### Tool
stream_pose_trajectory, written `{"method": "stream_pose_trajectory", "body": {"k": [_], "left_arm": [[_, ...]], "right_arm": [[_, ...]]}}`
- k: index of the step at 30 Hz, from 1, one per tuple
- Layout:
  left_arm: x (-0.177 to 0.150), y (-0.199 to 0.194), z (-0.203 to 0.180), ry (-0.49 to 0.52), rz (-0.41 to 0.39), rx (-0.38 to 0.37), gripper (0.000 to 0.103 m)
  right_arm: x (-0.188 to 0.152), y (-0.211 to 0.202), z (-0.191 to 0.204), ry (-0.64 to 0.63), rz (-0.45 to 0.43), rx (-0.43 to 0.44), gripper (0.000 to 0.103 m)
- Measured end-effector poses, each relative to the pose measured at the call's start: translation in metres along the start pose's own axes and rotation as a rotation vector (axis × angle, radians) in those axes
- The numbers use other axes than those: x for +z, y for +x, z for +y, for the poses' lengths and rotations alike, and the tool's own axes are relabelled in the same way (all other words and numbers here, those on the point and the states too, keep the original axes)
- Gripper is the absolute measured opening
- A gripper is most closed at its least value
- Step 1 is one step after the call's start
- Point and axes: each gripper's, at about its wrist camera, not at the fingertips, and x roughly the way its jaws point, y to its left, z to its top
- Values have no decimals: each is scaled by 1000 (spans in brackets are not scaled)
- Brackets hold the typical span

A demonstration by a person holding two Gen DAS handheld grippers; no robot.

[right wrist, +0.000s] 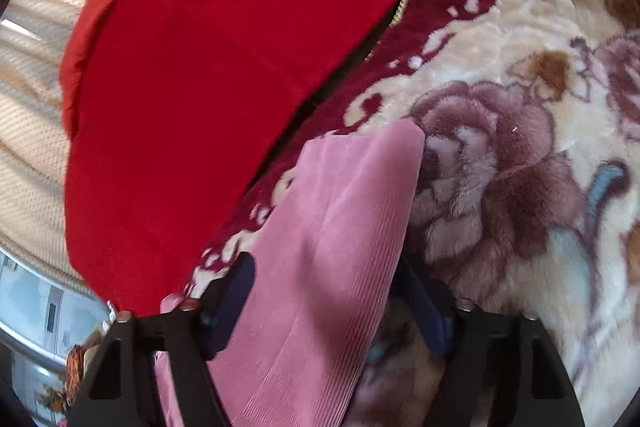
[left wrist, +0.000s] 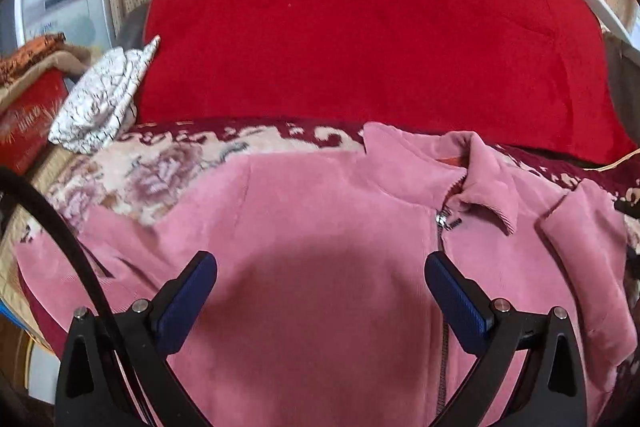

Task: Fold large clothes
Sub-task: 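Grasp the pink jacket sleeve nearest the right tool with the right tool, then fold the held sleeve across the jacket body and open the right tool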

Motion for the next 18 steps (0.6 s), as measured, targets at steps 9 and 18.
{"method": "stream_pose_trajectory", "body": {"k": [9, 18], "left_arm": [[2, 5, 11, 18, 8, 12, 103], [9, -4, 50, -86, -20, 54, 103]], "right_arm": [[7, 28, 9, -50, 41, 67, 12], [-35, -16, 94, -131, 104, 565, 9]]}}
